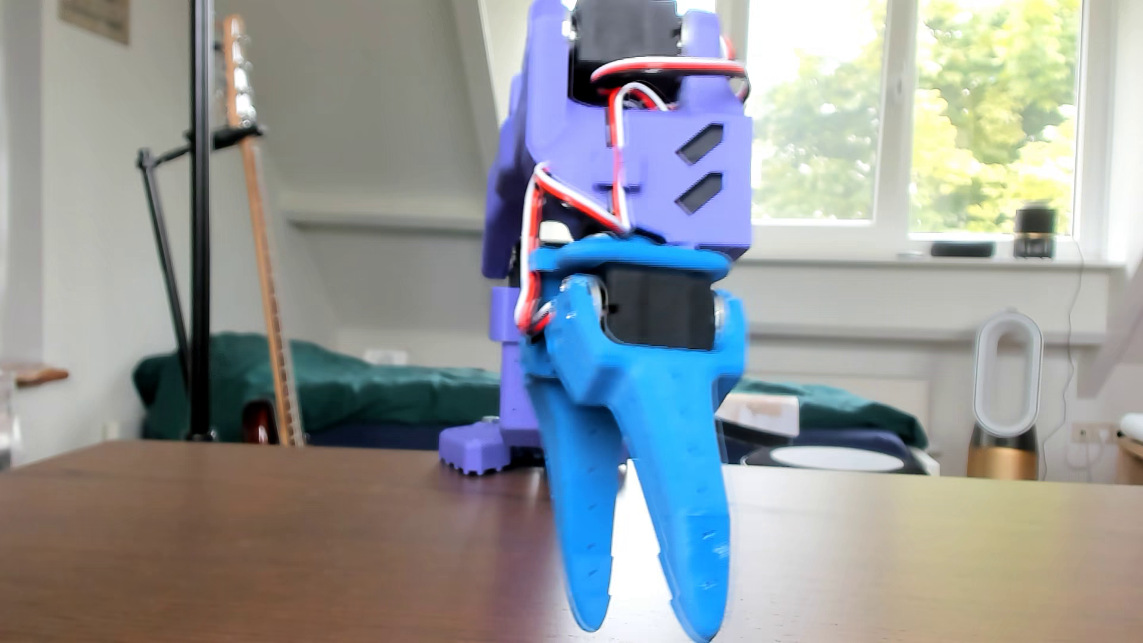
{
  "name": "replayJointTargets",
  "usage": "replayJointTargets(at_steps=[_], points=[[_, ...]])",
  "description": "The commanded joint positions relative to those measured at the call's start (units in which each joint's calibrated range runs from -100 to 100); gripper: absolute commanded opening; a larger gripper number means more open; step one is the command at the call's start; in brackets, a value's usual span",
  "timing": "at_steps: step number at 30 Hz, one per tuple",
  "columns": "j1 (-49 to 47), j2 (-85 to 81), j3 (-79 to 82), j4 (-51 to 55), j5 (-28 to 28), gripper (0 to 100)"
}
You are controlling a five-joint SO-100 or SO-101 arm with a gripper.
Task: Grab the blue dice
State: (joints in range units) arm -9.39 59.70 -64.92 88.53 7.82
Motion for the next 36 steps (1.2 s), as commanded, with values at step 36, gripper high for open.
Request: replayJointTargets(at_steps=[36], points=[[0.88,2.71,-6.42,4.46,2.96,26]])
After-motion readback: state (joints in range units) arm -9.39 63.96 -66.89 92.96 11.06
